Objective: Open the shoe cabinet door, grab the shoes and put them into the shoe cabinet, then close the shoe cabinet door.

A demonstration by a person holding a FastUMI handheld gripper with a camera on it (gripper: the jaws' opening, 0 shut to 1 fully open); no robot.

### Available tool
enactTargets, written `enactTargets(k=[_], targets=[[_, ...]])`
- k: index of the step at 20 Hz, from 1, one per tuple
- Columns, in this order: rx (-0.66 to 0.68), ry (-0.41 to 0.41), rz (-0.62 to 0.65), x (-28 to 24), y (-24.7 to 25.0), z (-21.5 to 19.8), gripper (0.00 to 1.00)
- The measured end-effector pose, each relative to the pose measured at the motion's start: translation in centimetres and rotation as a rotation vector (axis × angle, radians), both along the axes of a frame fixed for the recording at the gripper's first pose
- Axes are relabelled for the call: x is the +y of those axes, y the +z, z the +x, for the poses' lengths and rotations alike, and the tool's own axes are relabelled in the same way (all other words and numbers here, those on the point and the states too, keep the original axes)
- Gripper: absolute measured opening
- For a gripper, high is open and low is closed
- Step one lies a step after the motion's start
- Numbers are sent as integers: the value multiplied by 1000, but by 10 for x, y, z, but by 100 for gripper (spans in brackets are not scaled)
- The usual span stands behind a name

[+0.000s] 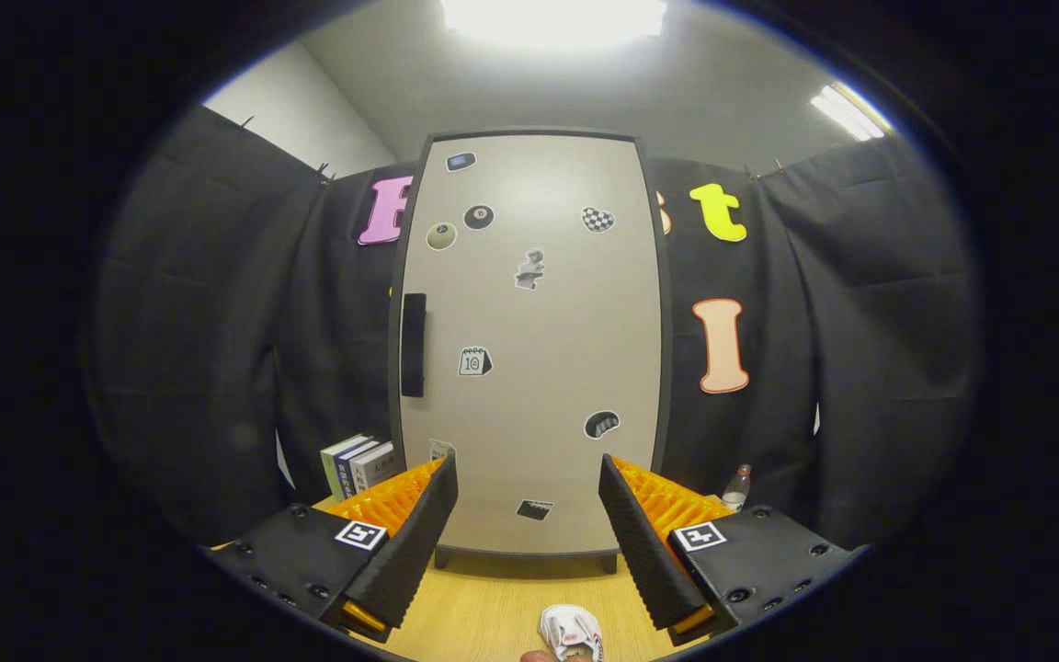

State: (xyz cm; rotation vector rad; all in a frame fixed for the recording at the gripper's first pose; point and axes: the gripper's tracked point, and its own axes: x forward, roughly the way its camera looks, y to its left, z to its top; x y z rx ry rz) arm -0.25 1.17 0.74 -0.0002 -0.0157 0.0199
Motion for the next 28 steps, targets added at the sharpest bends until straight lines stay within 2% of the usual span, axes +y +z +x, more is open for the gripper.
enactTargets(k=[9, 15, 20, 24, 28], targets=[[9, 1, 22, -1, 6, -3, 97], [31, 9, -20, 2, 13, 2, 97], [57, 71, -86, 19, 22, 12, 97], [106, 113, -30, 34, 31, 31, 98], [91, 100, -14, 41, 53, 70, 97]])
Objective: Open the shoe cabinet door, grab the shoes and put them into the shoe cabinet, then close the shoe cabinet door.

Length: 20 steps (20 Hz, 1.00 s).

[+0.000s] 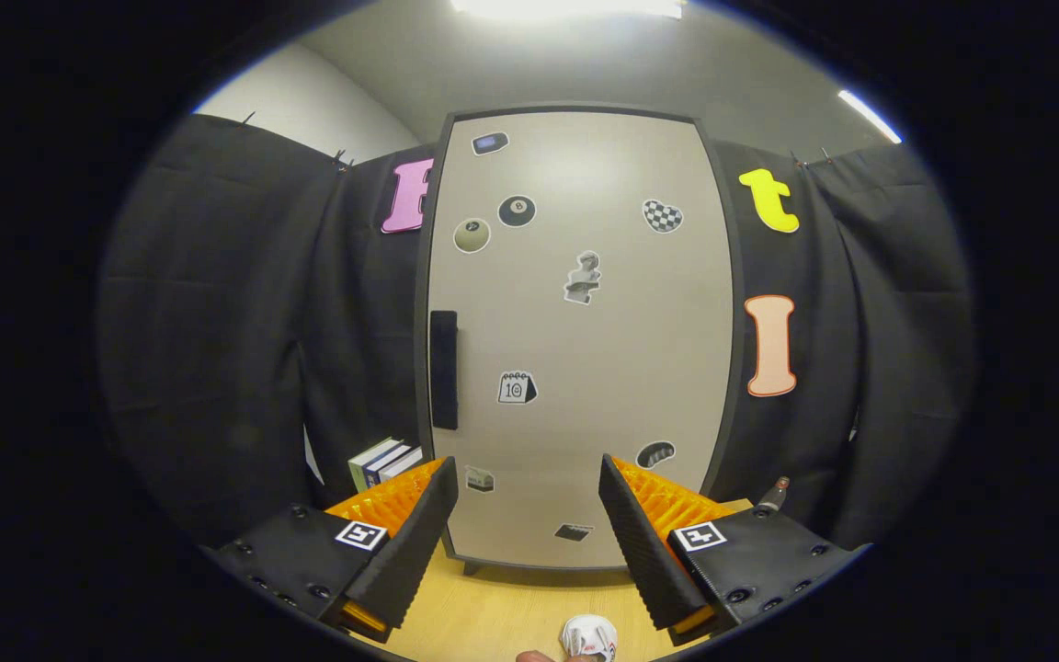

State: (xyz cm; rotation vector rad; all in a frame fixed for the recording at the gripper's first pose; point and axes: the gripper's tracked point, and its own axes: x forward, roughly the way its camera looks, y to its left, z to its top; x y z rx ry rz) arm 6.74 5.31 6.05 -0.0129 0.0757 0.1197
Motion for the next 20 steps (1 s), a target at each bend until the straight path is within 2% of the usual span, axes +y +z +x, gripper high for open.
enactTargets(k=[4, 7, 11, 14, 17, 18, 20], targets=[[-38, 9, -9, 19, 29, 45, 97], [-68, 57, -25, 45, 41, 75, 97], [-41, 124, 13, 85, 27, 112, 97], [-8, 139, 45, 102, 13, 139, 97], [9, 106, 104, 102, 8, 157, 97], [-5, 121, 128, 108, 12, 156, 90], [-10, 88, 122, 105, 14, 157, 75]])
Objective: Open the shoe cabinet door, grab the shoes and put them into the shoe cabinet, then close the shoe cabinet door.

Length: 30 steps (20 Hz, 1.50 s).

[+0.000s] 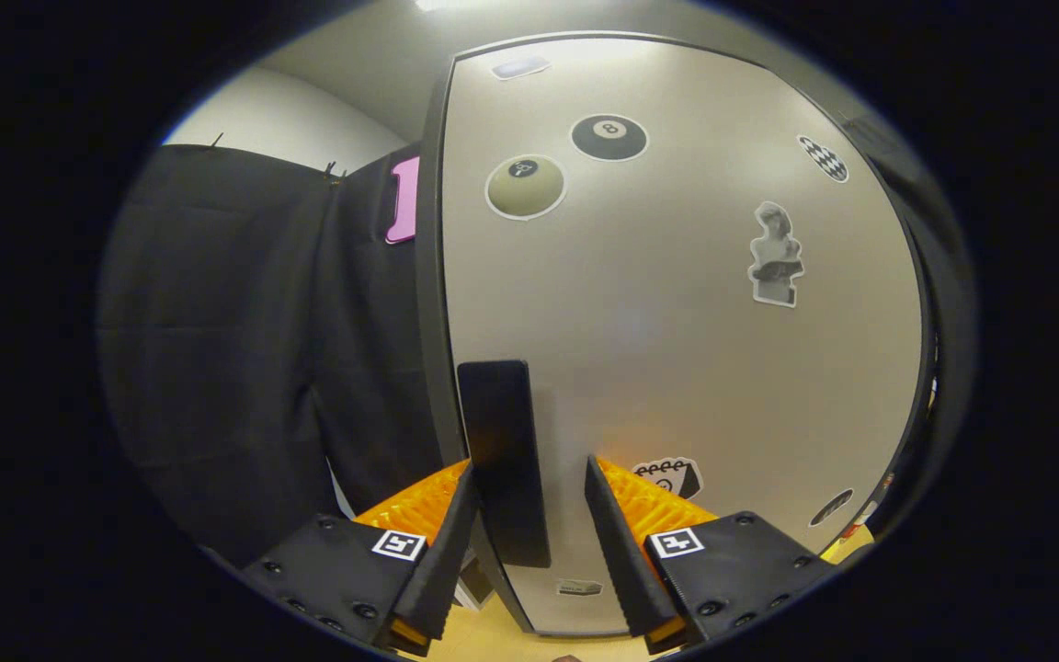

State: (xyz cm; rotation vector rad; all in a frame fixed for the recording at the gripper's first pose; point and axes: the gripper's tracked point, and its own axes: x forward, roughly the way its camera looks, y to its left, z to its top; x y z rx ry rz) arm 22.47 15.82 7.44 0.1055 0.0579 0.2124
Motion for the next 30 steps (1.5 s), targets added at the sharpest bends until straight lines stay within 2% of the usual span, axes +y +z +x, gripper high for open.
enactTargets(k=[2, 4, 9, 10, 11, 15, 26, 30], targets=[[22, 22, 0, 10, -2, -2, 59], [31, -12, -17, 8, -2, -2, 39], [52, -60, -39, 8, -3, -5, 31], [51, -60, -46, 8, -3, -4, 26], [45, -57, -61, 8, -3, -5, 26], [65, -41, -97, 7, -4, -15, 13], [71, -29, -100, -7, -4, -37, 13], [66, -47, -98, -14, -4, -49, 13]])
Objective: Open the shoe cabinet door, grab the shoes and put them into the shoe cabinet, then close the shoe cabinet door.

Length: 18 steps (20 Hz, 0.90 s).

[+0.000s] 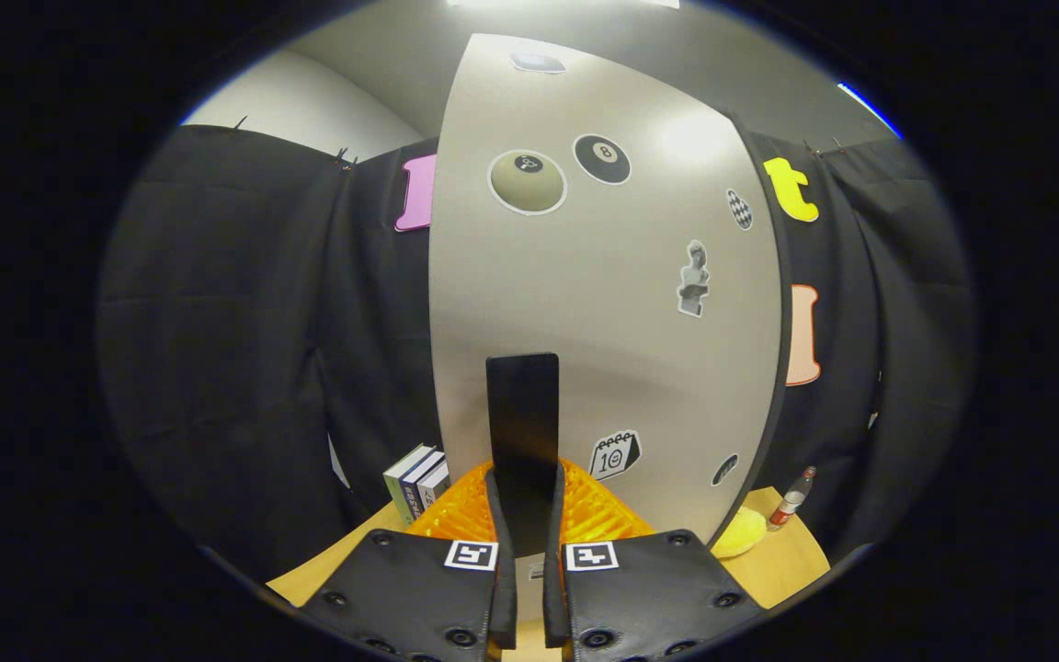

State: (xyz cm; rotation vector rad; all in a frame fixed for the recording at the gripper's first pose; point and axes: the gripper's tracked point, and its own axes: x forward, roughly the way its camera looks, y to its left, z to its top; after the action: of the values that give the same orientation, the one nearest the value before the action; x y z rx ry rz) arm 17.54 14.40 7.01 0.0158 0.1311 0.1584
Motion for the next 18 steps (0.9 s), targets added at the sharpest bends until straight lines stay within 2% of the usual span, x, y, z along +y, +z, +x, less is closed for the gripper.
enactTargets(k=[5, 11, 16, 18], targets=[[-4, -48, 12, -13, 2, -9, 13], [-23, -154, -34, -45, 6, -18, 11], [-13, -213, -14, -58, 5, -21, 10], [-12, -245, -30, -67, 8, -20, 6]])
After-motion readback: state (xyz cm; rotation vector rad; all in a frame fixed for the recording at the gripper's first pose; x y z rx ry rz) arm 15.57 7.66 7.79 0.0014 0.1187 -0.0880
